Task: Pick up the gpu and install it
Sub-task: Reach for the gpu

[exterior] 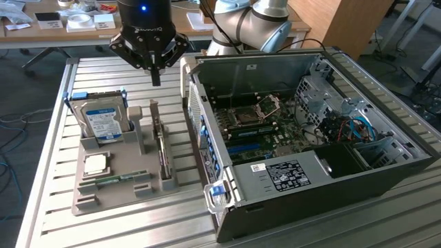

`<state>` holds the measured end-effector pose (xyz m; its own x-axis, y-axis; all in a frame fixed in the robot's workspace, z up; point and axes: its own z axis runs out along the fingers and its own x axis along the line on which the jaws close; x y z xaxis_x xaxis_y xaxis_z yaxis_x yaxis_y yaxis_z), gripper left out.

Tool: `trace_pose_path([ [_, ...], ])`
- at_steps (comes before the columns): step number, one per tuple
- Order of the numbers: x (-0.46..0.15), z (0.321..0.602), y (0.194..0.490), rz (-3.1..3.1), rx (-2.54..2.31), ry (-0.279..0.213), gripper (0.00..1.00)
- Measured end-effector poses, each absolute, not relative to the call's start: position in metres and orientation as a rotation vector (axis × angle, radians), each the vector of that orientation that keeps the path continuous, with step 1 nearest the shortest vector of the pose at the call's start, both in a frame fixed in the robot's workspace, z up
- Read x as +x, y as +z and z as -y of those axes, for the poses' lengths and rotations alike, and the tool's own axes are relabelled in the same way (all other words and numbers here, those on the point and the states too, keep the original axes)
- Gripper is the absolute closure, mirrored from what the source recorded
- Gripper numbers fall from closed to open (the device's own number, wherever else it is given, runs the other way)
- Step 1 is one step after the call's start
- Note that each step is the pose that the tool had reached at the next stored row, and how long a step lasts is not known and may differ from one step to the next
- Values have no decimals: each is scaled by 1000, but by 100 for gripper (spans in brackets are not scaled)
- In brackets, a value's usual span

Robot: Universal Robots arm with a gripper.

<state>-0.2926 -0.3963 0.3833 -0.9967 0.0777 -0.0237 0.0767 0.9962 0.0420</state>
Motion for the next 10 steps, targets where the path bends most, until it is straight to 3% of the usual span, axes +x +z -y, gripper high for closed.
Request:
trace_pose_path([
  [10,-293,402,383,-3113,121,63,89],
])
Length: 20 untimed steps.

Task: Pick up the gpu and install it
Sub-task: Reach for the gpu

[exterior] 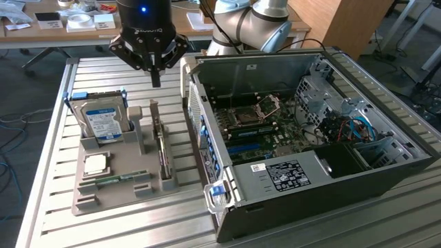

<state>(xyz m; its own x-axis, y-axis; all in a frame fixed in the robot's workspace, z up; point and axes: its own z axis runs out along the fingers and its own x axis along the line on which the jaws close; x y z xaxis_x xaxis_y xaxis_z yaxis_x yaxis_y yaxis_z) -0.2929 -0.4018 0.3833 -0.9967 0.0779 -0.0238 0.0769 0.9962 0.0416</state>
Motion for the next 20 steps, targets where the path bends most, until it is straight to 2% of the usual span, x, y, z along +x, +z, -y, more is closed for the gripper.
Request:
trace_pose_path([
  [20,-293,423,383,-3113,121,39,89],
])
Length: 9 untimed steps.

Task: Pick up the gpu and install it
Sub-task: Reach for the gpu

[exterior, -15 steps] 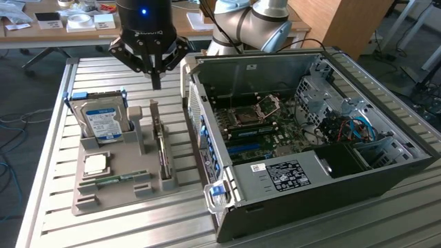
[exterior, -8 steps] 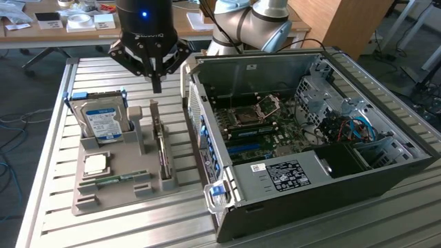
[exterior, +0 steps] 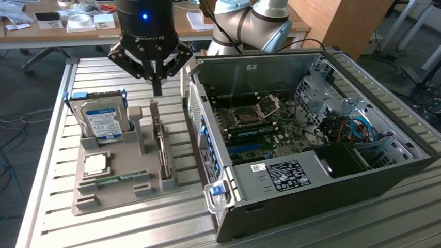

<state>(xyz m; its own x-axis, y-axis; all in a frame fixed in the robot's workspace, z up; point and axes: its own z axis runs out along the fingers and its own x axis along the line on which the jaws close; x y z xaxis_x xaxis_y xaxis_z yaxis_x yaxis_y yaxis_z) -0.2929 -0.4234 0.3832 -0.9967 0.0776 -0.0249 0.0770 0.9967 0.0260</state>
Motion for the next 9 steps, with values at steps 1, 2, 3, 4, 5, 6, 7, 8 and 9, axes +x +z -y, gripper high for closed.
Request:
trace_pose_path([
  [1,-293,423,383,-3113,120,39,89],
  [2,-293,423,383,-3113,120,39,89],
  [3,-293,424,383,-3113,120,39,89],
  [4,-293,424,383,-3113,120,39,89],
  [5,-293,425,383,-3113,120,39,89],
  [6,-293,426,383,-3113,120,39,89],
  [7,-293,427,383,-3113,120,39,89],
  [8,-293,428,383,-3113,120,39,89],
  [9,-293,428,383,-3113,120,39,89],
])
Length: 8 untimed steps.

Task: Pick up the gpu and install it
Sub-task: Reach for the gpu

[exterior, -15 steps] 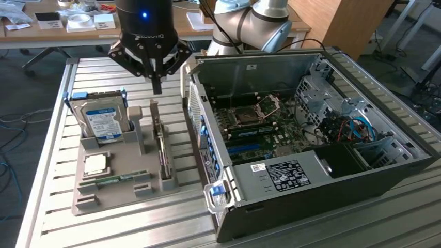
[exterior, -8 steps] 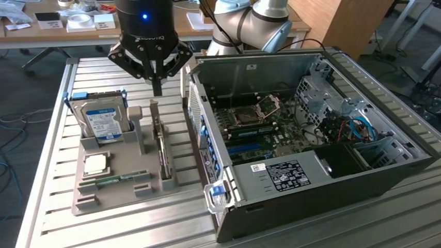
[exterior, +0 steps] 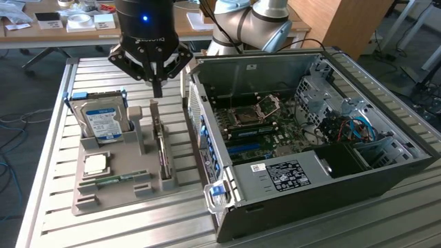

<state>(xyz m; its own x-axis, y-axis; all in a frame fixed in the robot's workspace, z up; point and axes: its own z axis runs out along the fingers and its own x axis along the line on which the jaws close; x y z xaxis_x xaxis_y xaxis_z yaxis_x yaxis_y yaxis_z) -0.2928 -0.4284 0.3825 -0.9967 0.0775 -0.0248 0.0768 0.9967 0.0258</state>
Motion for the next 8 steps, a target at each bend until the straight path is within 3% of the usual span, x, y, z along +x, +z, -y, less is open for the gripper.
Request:
trace_pose_path([
  [8,-294,432,379,-3113,121,39,89],
])
